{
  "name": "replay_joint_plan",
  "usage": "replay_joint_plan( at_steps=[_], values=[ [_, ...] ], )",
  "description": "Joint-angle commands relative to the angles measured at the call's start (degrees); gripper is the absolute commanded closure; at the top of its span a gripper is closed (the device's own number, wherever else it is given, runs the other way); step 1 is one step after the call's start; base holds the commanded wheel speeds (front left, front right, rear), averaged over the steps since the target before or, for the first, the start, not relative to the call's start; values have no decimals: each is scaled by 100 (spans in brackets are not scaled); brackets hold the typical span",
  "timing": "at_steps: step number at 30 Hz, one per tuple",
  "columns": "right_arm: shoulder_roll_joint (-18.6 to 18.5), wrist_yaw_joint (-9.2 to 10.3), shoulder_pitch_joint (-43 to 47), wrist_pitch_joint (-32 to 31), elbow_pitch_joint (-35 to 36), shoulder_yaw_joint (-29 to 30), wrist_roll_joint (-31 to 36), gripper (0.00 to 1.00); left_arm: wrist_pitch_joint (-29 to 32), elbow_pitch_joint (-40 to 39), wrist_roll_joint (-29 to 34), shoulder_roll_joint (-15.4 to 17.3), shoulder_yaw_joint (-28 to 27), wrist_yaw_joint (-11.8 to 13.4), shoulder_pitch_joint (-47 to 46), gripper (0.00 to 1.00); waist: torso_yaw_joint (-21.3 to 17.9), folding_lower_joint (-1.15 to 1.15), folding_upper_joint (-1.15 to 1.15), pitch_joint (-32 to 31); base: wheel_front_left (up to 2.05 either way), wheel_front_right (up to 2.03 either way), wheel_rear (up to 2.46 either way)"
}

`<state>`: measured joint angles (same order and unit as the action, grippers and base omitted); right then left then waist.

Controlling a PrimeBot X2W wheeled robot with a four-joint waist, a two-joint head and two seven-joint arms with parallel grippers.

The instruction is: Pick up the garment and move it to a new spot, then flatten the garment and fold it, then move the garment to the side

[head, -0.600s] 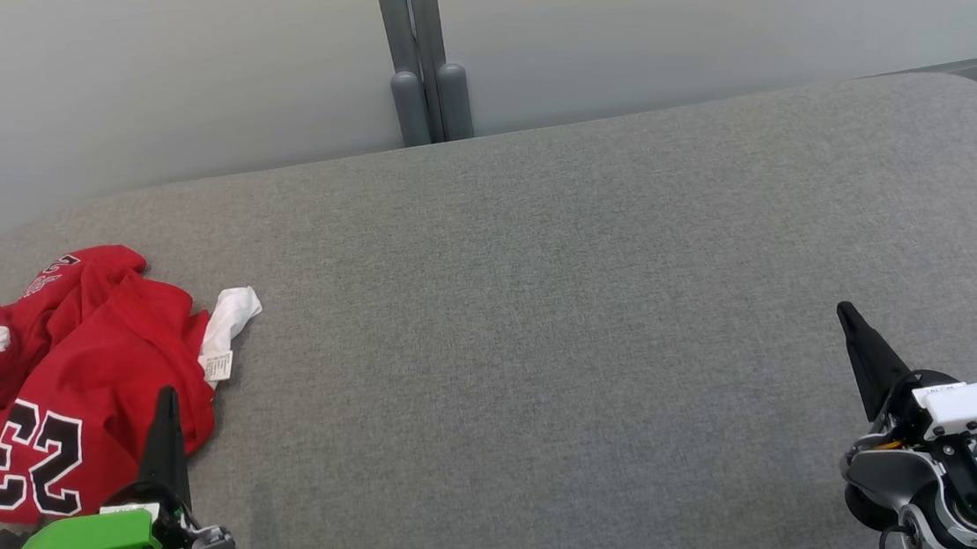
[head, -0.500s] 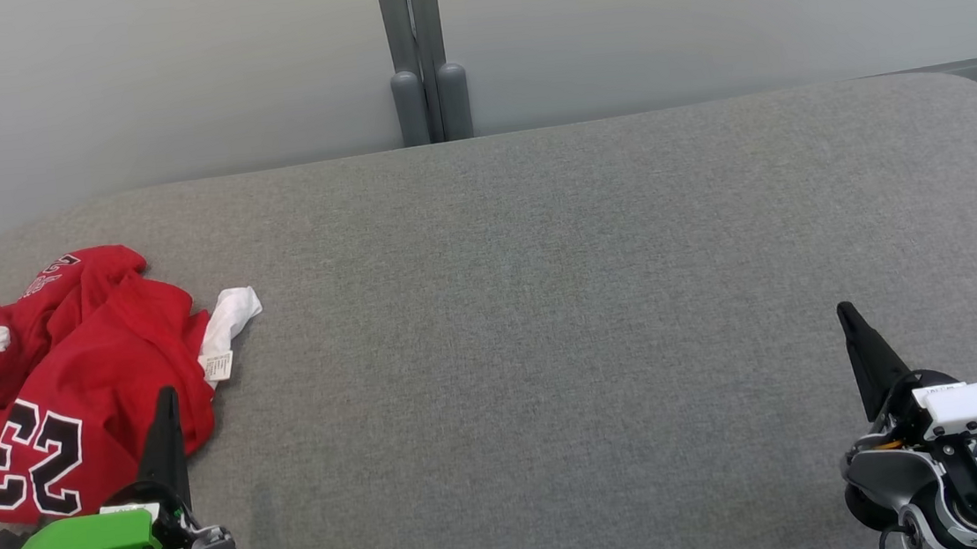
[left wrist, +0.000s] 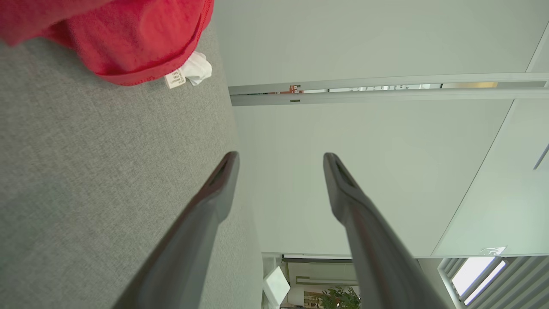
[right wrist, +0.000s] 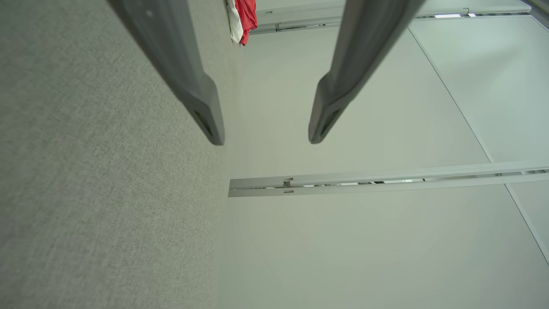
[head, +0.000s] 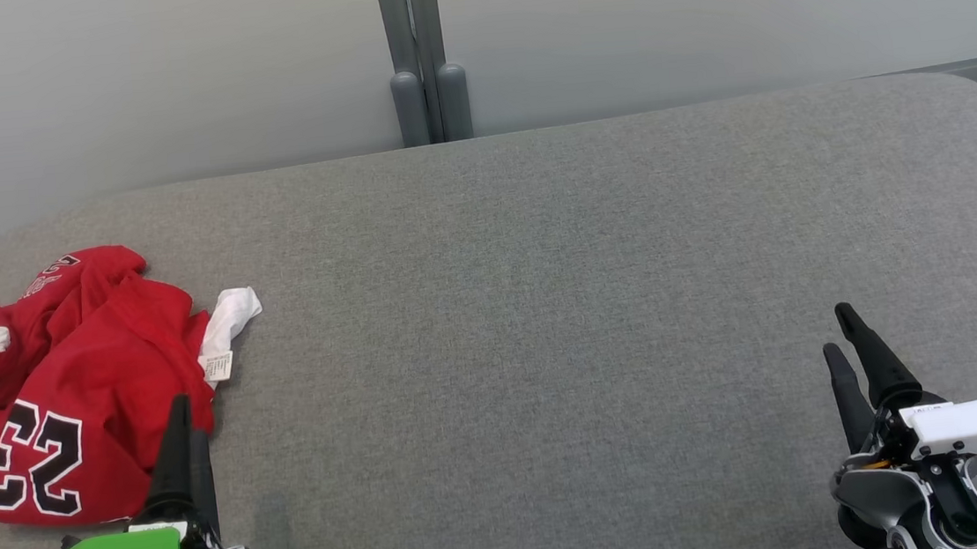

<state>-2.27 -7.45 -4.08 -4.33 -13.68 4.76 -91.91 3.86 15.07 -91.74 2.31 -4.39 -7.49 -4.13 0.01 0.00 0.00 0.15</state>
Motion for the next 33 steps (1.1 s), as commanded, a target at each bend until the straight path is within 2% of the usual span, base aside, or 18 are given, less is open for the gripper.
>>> replay_joint_plan(
  at_steps=[1,9,15,25,33],
  values=[
    [-36,-1,-94,73,195,-44,58,0,-65,-138,138,37,43,-4,-164,0,1,0,0,-2,0,0,0],
    [-114,-2,-90,308,454,-224,361,0,-276,-243,911,51,103,-4,-202,0,3,0,0,-21,0,0,0],
    [-231,-2,-102,460,592,-323,903,0,-417,-323,1671,37,100,27,-217,0,8,0,0,-25,0,0,0],
    [-338,-2,-102,679,762,-445,2465,0,-637,-555,2963,38,222,94,-241,0,13,0,0,-26,0,0,0],
    [-430,-3,-83,842,847,-656,3753,0,-799,-619,4086,42,361,275,-200,0,22,0,0,-22,0,0,0]
  ],
)
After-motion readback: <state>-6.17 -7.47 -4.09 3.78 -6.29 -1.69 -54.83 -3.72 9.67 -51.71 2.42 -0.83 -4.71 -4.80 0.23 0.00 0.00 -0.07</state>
